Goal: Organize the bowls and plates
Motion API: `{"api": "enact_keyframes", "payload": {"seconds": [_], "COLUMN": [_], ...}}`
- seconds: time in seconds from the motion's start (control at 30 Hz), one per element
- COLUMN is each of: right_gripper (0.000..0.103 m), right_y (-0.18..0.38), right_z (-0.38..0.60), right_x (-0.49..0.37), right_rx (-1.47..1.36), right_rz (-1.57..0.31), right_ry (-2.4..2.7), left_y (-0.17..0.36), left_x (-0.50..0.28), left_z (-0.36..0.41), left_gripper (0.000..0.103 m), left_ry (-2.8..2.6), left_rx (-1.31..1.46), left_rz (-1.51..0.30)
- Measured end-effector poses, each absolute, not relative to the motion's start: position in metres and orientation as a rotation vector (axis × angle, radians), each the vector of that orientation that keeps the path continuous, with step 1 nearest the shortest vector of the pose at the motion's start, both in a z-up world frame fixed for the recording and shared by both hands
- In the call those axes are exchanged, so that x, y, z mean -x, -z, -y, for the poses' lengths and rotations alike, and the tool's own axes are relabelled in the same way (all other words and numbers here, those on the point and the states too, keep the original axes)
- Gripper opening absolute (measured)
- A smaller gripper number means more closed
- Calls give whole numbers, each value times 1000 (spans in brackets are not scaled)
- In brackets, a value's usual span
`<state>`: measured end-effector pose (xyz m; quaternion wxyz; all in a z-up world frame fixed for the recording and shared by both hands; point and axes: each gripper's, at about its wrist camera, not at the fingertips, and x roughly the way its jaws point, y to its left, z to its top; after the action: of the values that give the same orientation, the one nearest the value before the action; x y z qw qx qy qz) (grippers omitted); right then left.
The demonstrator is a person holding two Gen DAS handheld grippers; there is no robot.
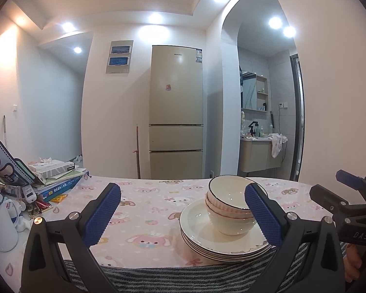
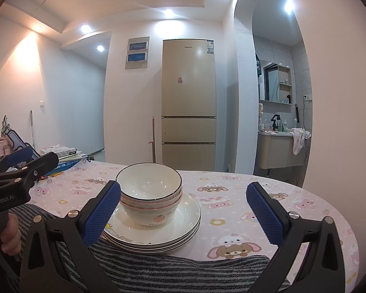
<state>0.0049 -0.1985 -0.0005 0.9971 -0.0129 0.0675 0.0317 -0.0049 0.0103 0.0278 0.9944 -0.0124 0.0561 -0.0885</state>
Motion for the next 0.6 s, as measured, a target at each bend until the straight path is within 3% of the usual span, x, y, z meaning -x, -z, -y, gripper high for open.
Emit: {"api": "enact_keyframes", "payload": {"seconds": [0.6], "right_gripper": [103], "right_y": [1], "right_z": [199], "right_x": [-5], "right_rx": [24], "right_rz": [-136], "right_ry": [-64], "left_y": [-28], "left_x": [5], "left_z": [-11], "left_gripper": [103], "left_ry": [177], "left_rx": [26], "left_rz": [-112]}}
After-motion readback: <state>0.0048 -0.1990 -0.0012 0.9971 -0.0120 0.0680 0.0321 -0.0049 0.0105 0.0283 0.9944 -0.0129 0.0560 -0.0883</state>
